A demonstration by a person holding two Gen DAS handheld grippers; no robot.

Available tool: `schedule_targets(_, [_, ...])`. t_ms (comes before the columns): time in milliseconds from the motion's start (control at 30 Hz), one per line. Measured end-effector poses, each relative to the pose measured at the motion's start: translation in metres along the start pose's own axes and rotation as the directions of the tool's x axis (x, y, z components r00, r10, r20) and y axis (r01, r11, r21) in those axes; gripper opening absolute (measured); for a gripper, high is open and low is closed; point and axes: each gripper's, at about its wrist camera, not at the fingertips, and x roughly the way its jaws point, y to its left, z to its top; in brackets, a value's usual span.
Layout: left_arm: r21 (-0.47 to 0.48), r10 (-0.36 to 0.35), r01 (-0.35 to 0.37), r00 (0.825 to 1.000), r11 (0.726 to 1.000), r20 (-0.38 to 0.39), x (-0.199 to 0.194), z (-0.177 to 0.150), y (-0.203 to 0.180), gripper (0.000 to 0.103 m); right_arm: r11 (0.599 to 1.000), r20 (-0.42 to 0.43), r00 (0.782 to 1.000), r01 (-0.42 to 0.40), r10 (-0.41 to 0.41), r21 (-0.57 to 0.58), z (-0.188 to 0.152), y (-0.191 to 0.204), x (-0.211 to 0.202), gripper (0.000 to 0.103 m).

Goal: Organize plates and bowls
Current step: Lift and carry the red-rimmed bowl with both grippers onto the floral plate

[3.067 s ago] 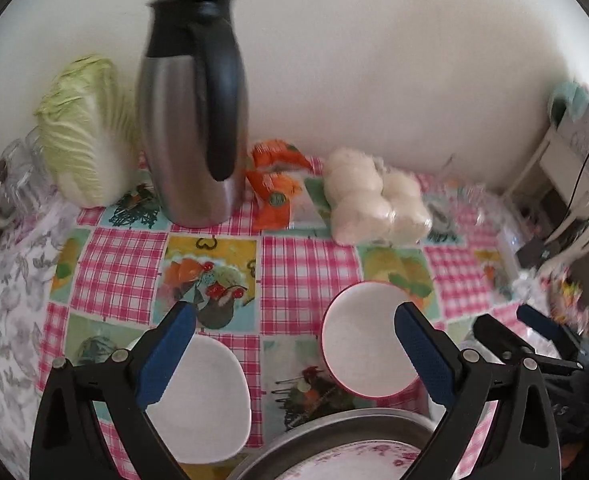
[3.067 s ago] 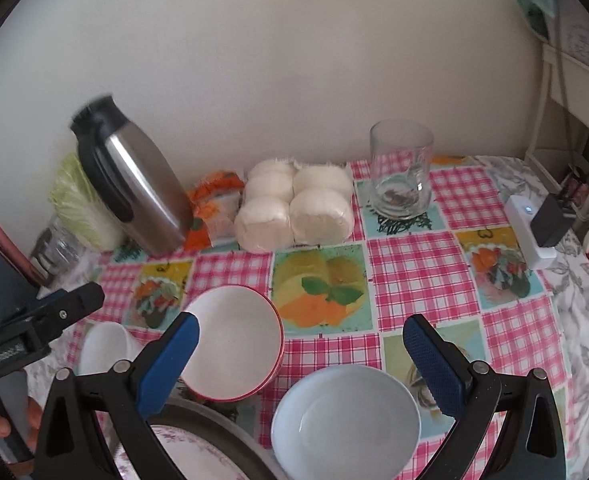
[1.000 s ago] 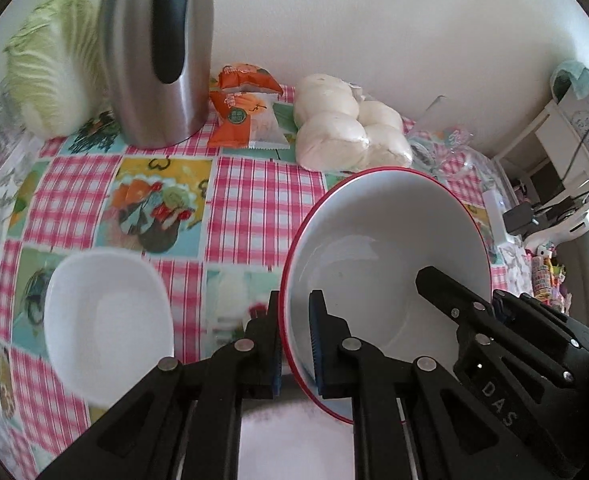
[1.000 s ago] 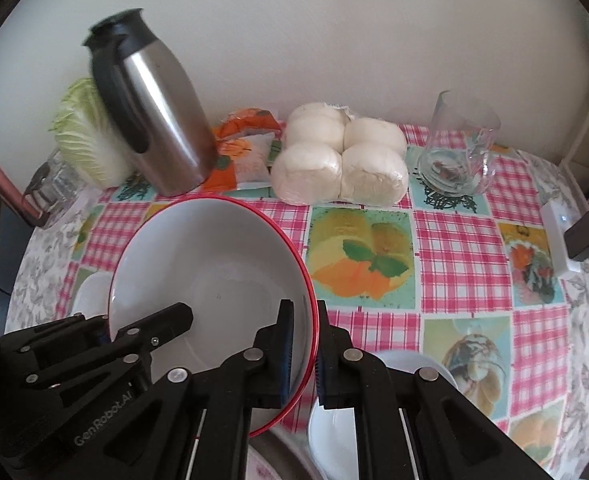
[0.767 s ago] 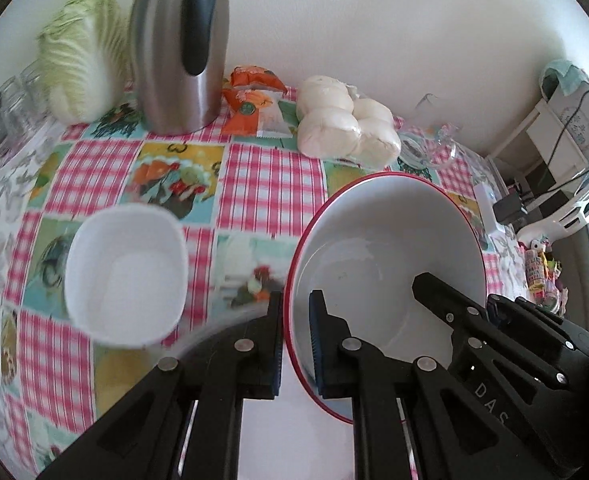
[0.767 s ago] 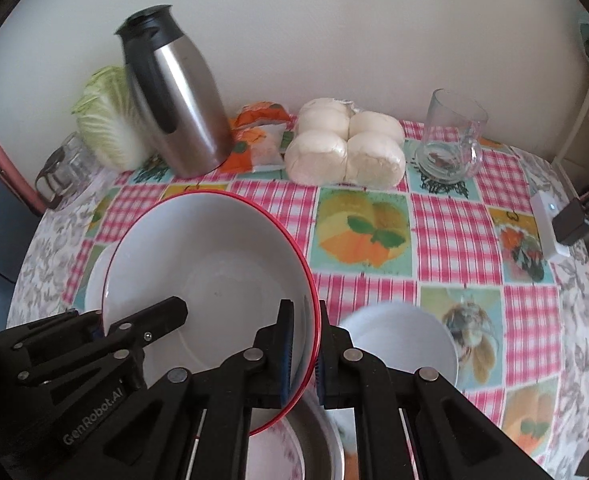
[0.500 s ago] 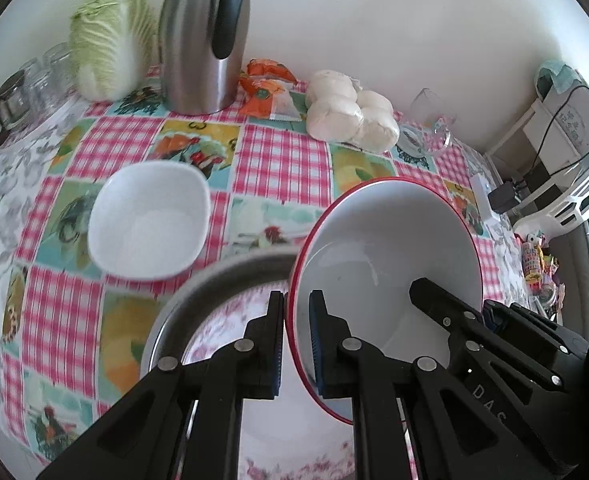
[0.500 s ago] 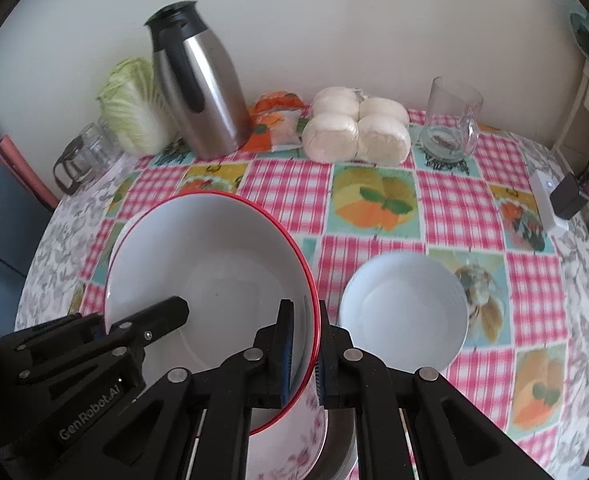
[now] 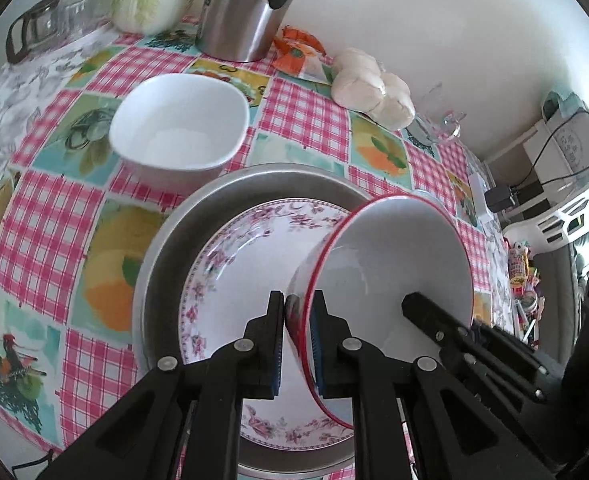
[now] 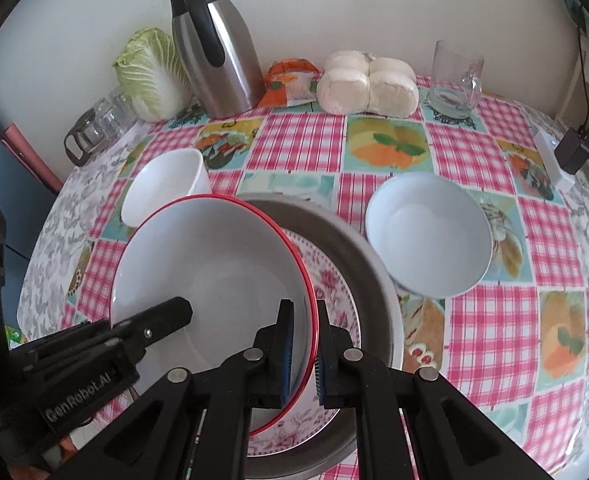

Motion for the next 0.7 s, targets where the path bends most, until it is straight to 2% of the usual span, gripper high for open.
schedule_targets(300, [-0.030,-0.016,0.015,0.999,0.999,-0.028,0.013,0.000,0.014,0.014,0.996,-0.035,0.998,-0.054,0.057,0.075,-0.012,-0.007,0.024,0.010])
schedule_targets(700, [-0.032,-0.036,0.034,0.998,0.999,-0.048,0.018,0.003,0.013,0.016,0.982,-0.010,0.997,-0.076,0.079,0.170,-0.014,-0.015,0.026,0.011])
